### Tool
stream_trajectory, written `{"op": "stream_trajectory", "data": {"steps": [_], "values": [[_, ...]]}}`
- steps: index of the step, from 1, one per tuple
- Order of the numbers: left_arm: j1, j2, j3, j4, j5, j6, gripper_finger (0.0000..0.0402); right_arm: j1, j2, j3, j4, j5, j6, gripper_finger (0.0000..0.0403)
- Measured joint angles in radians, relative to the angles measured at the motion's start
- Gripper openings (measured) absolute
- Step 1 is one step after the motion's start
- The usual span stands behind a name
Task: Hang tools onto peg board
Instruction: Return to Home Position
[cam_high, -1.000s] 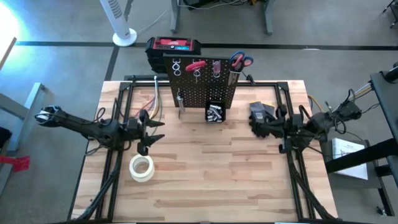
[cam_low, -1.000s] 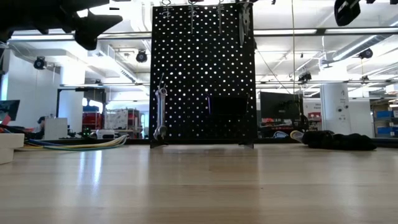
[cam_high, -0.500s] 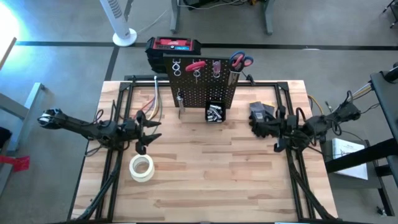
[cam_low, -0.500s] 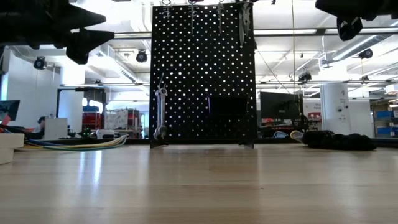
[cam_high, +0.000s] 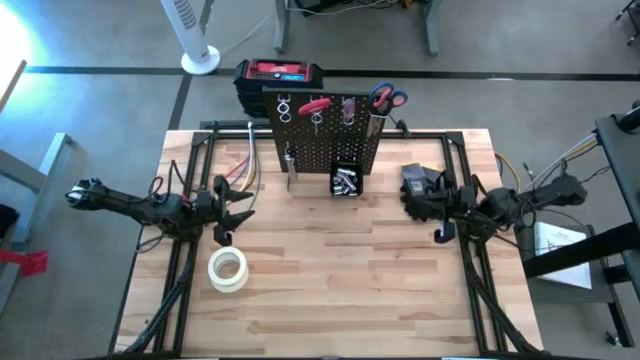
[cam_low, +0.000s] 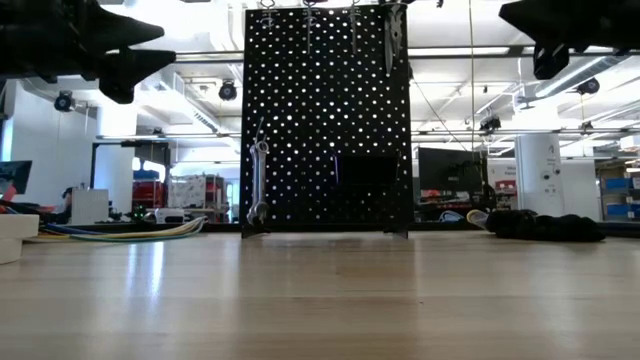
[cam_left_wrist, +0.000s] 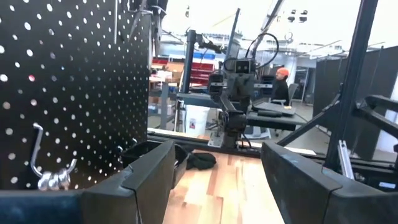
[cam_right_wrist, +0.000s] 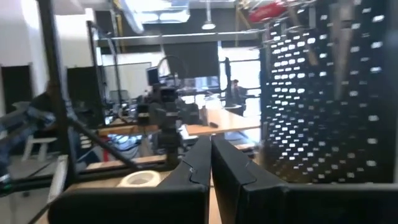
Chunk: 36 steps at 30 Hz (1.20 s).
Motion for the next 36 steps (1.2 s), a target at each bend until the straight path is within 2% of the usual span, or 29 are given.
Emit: {"op": "stream_trajectory", "data": {"steps": [8,18,24,32,36], "values": [[-0.001,-0.097,0.001,-0.145,-0.018,-0.06,0.0231,-0.215,-0.002,-0.005,-0.004,-0.265,0.112,0.0],[-0.004,-0.306,0.001,-0.37,-0.014,-0.089,0.0231,-0.225,-0.109,0.043,-0.234,-0.274,0.139,0.0],[-0.006,-0.295,0.002,-0.404,-0.005,-0.103,0.0231,-0.224,-0.18,0.01,-0.277,-0.296,0.161,0.0],[-0.006,-0.3,-0.071,-0.34,0.026,-0.102,0.0229,-0.224,-0.177,-0.053,-0.213,-0.295,0.186,0.0],[-0.007,-0.275,-0.07,-0.331,0.04,-0.104,0.019,-0.224,-0.179,-0.095,-0.147,-0.295,0.201,0.0]]}}
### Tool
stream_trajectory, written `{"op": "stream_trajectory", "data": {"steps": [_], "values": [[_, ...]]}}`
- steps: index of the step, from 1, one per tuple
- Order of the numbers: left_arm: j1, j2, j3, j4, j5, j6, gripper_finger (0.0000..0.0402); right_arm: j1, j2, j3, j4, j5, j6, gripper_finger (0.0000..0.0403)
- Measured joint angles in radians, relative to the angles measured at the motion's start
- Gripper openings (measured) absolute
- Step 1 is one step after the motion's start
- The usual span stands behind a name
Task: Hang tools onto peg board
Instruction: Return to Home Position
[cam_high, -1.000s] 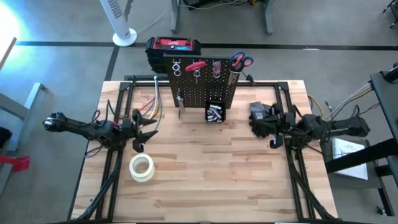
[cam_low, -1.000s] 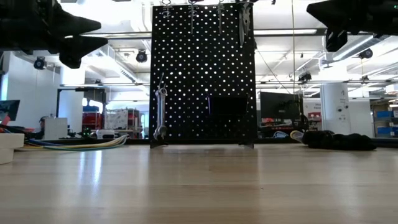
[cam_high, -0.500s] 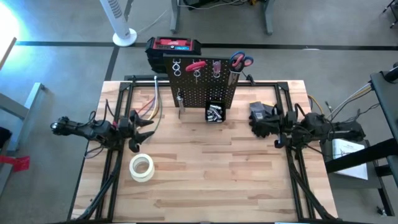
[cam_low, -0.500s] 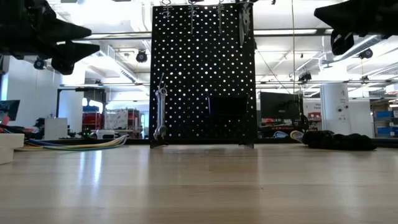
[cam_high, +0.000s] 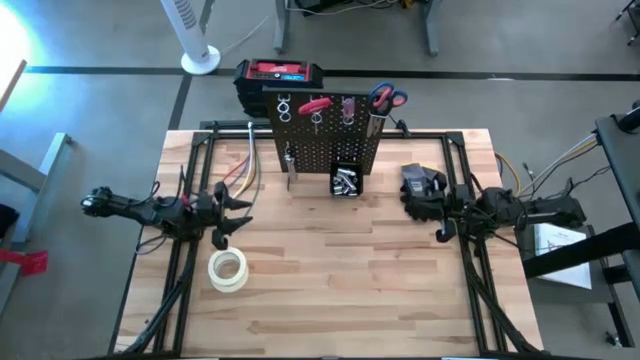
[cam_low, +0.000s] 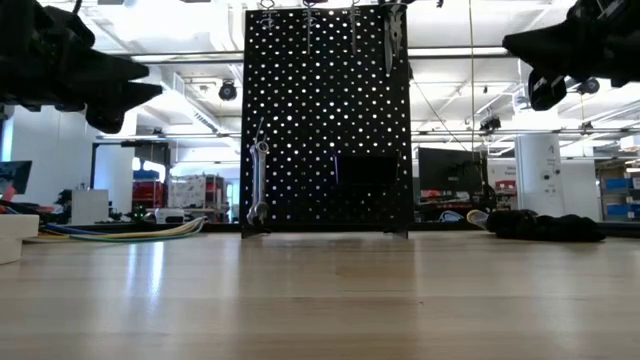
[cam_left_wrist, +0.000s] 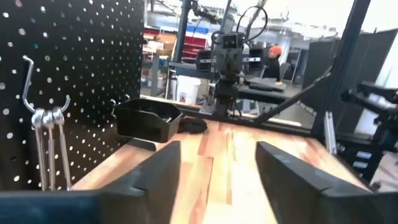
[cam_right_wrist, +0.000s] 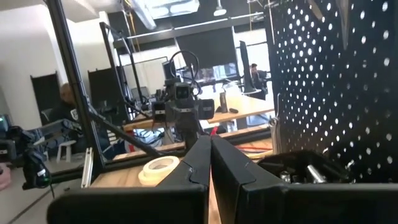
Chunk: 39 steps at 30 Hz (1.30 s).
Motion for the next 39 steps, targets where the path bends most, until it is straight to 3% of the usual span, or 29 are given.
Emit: {"op": "stream_trajectory", "data": {"steps": [5,8,10,19,28,34,39], "values": [[0.0,0.002,0.0,0.0,0.005,0.048,0.0097,0.0,0.001,-0.04,0.004,0.0,0.014,0.0],[0.0,0.002,0.0,0.0,0.061,0.067,0.0032,0.0,0.001,-0.039,-0.012,0.0,0.015,0.0],[0.0,0.002,0.0,-0.012,0.072,0.073,0.0009,0.0,0.0,-0.039,-0.004,0.0,0.006,0.0],[0.0,0.028,0.0,-0.023,0.071,0.077,0.0001,0.0,0.01,-0.038,-0.2,-0.05,0.05,0.0],[0.0,0.133,0.0,-0.025,0.059,0.044,0.0001,0.0,0.039,-0.038,-0.196,-0.027,0.026,0.0],[0.0,0.152,-0.001,-0.003,-0.086,0.044,0.0001,0.0,0.091,-0.038,-0.189,0.01,-0.065,0.0],[0.0,0.105,-0.001,0.081,-0.035,0.101,0.0001,0.0,0.112,-0.038,-0.077,0.024,-0.069,0.0]]}}
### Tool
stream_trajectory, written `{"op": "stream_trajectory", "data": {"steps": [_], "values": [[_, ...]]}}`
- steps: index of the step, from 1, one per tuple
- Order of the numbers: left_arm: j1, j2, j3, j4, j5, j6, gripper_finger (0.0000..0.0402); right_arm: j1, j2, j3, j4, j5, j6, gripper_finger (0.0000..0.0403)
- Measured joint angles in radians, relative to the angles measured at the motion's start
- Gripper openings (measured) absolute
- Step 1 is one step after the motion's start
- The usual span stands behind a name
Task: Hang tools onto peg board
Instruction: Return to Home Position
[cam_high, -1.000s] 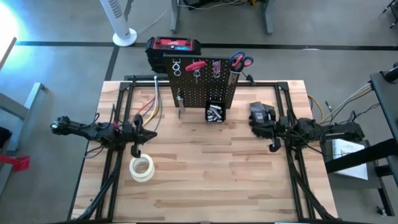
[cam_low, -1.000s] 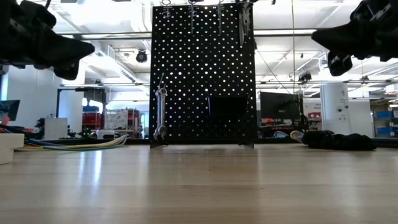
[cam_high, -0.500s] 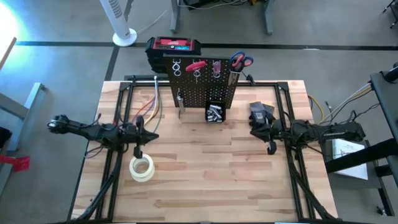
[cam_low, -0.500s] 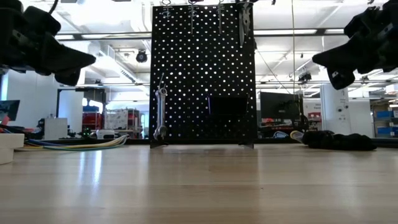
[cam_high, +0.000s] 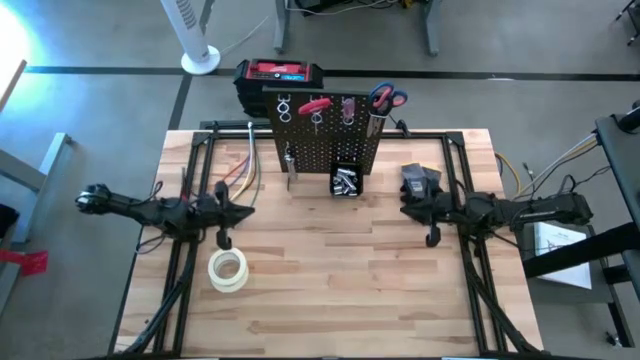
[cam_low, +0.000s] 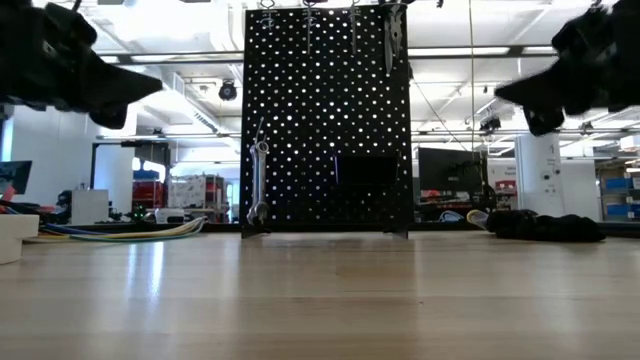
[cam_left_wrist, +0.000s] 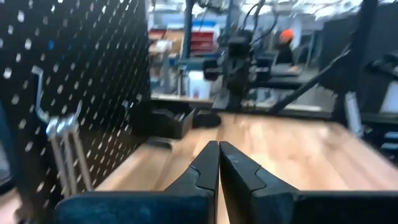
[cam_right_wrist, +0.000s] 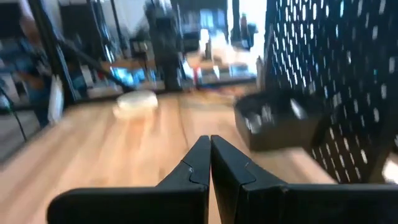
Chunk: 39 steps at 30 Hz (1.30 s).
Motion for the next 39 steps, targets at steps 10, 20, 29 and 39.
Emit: {"op": "stream_trajectory", "data": {"steps": [10,20,29,39], "values": [[0.0,-0.133,0.001,-0.098,0.045,0.025,0.0001,0.0,-0.06,0.001,0.021,-0.029,-0.091,0.0],[0.001,-0.133,0.0,-0.094,0.104,0.044,0.0001,0.0,-0.073,0.0,-0.034,-0.032,0.036,0.0],[0.001,-0.119,0.0,-0.065,0.104,0.101,0.0001,0.0,-0.072,0.0,-0.031,-0.032,0.103,0.0],[0.001,-0.091,0.0,-0.064,0.104,0.055,0.0002,0.0,-0.072,0.0,-0.032,-0.032,0.096,0.0]]}}
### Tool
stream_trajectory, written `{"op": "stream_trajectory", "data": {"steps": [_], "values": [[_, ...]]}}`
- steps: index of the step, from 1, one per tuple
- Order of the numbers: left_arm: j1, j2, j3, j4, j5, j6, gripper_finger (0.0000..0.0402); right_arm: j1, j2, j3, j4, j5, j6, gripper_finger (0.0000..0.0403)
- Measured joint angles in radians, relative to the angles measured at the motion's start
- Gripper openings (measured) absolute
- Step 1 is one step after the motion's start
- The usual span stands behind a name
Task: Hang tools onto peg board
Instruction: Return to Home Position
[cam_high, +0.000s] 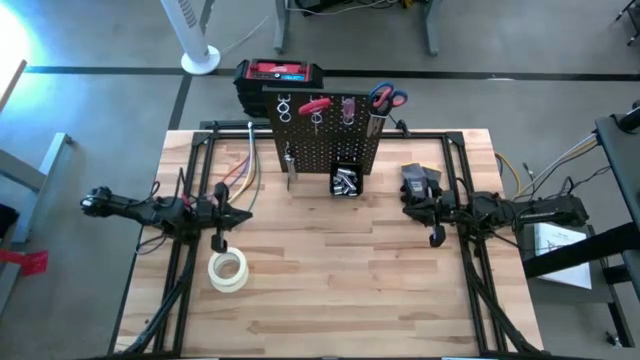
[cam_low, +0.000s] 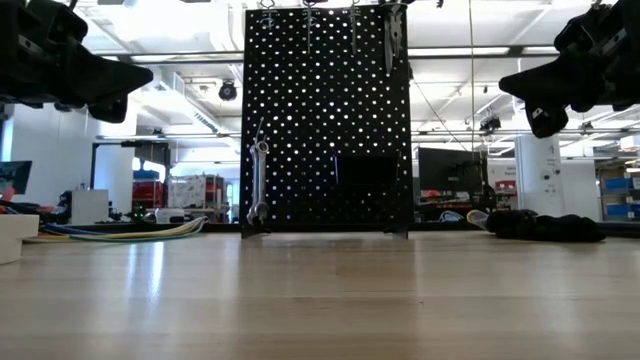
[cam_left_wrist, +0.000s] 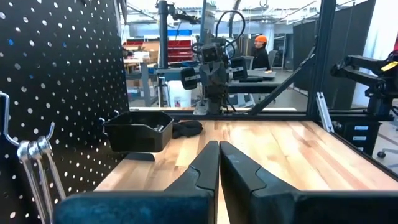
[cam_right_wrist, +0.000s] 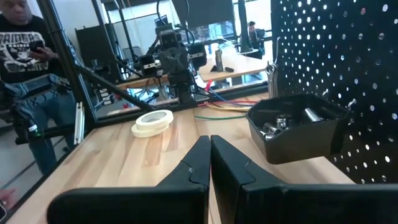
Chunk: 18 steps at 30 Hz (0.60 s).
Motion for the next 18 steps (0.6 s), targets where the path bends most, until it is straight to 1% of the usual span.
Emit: {"op": "stream_trajectory", "data": {"steps": [18], "values": [[0.0,0.049,0.0,0.001,0.0,-0.001,0.0002,0.0,0.0,0.0,0.0,0.0,0.0,0.0]]}}
